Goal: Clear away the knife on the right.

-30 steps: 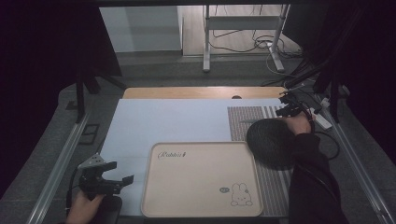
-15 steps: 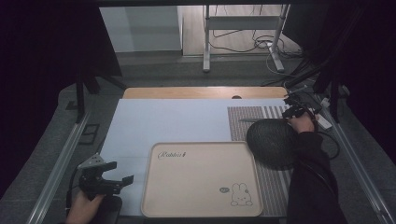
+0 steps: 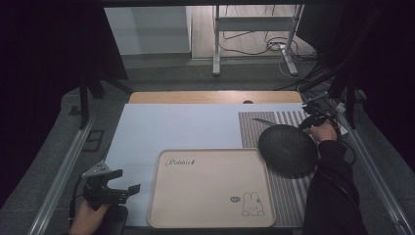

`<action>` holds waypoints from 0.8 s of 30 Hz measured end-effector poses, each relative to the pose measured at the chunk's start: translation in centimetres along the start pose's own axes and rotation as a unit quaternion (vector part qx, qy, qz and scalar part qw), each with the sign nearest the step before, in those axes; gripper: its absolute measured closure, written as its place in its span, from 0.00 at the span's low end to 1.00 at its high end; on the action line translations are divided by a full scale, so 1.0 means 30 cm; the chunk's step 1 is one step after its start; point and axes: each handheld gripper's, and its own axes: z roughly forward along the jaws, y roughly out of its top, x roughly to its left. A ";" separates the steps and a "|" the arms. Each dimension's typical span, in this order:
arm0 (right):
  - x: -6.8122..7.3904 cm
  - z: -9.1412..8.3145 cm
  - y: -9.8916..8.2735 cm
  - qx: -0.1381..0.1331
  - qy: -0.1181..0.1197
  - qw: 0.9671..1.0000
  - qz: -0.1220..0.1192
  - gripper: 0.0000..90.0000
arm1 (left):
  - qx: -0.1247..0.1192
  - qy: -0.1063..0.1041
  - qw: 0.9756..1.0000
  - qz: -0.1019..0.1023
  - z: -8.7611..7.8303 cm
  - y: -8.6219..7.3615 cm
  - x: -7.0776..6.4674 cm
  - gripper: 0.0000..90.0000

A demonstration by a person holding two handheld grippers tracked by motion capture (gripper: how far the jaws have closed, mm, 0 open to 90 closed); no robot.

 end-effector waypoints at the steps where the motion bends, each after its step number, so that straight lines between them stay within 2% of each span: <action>1: 0.003 0.000 0.001 0.005 0.003 1.000 0.001 0.99 | 0.000 0.000 1.000 0.001 0.000 0.000 0.000 0.03; 6: 0.010 -0.002 0.008 0.013 0.007 1.000 -0.003 0.99 | 0.000 0.000 1.000 0.001 0.000 0.000 0.000 0.03; 8: 0.012 -0.009 0.014 0.005 -0.001 1.000 -0.004 0.99 | 0.001 0.001 1.000 0.001 0.000 0.000 -0.001 0.03; 9: 0.017 -0.027 0.023 -0.013 -0.006 1.000 -0.004 0.92 | 0.001 0.001 1.000 0.001 0.000 0.000 -0.001 0.03; 10: 0.017 -0.027 0.023 -0.013 -0.006 1.000 -0.004 0.92 | 0.001 0.001 1.000 0.001 0.000 0.000 -0.001 0.03; 11: 0.027 -0.045 0.035 -0.031 -0.008 0.999 -0.003 0.84 | 0.001 0.001 1.000 0.001 0.001 0.000 -0.001 0.03; 13: 0.040 -0.055 0.046 -0.044 -0.006 0.999 -0.005 0.72 | 0.001 0.001 1.000 0.002 0.001 0.000 -0.001 0.03; 14: 0.040 -0.055 0.046 -0.044 -0.006 0.999 -0.005 0.72 | 0.001 0.001 1.000 0.002 0.001 0.000 -0.001 0.03; 15: 0.063 -0.056 0.063 -0.052 0.005 0.999 -0.004 0.56 | 0.001 0.001 1.000 0.002 0.001 0.000 -0.001 0.03; 16: 0.071 -0.054 0.069 -0.049 0.009 0.999 -0.006 0.48 | 0.001 0.001 1.000 0.002 0.001 0.000 -0.001 0.03; 18: 0.095 -0.042 0.083 -0.044 0.002 0.999 -0.002 0.30 | 0.001 0.001 1.000 0.002 0.001 0.000 -0.001 0.03; 20: 0.116 -0.033 0.095 -0.047 0.005 0.999 -0.008 0.25 | 0.001 0.001 1.000 0.002 0.001 0.000 -0.001 0.03; 22: 0.137 -0.024 0.107 -0.050 0.012 0.999 -0.015 0.14 | 0.001 0.000 1.000 0.002 0.000 0.000 -0.001 0.03; 24: 0.165 -0.010 0.118 -0.046 0.008 0.998 -0.029 0.05 | 0.000 0.000 1.000 0.002 0.000 0.000 -0.001 0.03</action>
